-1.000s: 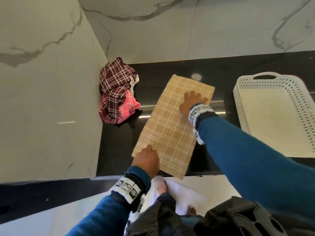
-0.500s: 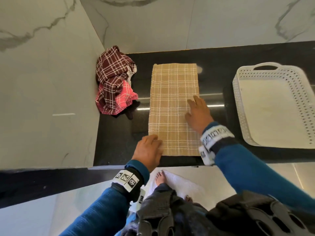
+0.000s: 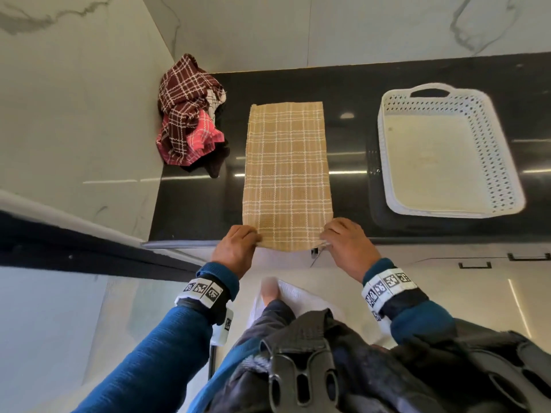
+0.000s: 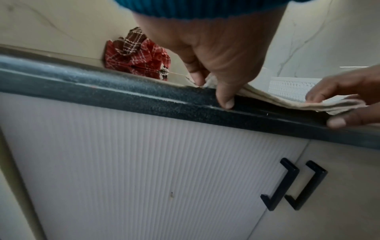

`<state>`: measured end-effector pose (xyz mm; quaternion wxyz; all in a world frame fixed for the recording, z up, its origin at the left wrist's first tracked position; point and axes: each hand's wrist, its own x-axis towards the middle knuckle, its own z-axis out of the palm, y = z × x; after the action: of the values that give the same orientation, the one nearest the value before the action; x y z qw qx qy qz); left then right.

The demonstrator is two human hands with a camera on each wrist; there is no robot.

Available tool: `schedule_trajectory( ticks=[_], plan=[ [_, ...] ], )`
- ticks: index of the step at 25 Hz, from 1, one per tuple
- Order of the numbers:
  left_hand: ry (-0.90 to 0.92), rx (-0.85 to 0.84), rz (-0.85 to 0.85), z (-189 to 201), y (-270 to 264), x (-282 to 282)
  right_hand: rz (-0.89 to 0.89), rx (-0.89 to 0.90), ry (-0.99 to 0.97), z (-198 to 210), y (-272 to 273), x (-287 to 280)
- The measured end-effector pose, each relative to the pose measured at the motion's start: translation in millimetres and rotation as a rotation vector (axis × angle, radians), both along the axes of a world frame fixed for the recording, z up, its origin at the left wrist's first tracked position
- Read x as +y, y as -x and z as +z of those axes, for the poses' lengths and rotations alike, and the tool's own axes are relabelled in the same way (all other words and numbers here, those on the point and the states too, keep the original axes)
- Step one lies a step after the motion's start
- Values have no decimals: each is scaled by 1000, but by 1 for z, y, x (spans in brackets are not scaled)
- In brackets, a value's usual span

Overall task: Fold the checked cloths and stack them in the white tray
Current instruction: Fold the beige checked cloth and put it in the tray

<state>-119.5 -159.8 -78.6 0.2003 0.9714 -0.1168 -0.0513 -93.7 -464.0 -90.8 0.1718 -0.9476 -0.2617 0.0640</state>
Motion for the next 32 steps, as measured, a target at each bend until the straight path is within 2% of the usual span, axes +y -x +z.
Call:
schedule_trajectory(
  ticks=[3, 6, 9, 13, 16, 19, 24, 28, 32],
  plan=[
    [97, -11, 109, 14, 12, -1, -83, 39, -194, 21, 7, -9],
    [302, 15, 292, 41, 21, -2, -228, 213, -426, 59, 7, -17],
    [375, -81, 286, 73, 26, -3, -228, 377, -513, 102, -2, -28],
    [566, -104, 268, 111, 6, -5, -255, 333, -580, 148, -24, -32],
    [677, -31, 366, 128, -51, -2, -344, 236, -623, 159, -70, -17],
    [620, 54, 417, 115, -138, 9, -416, 177, -580, 147, -138, 5],
    [451, 153, 449, 45, -255, 15, -560, 168, -407, 83, -245, 31],
    [342, 246, 518, 13, -287, 6, -658, 241, -316, 36, -280, 43],
    [252, 157, 504, 4, -289, 1, -734, 216, -304, 16, -286, 49]
  ],
)
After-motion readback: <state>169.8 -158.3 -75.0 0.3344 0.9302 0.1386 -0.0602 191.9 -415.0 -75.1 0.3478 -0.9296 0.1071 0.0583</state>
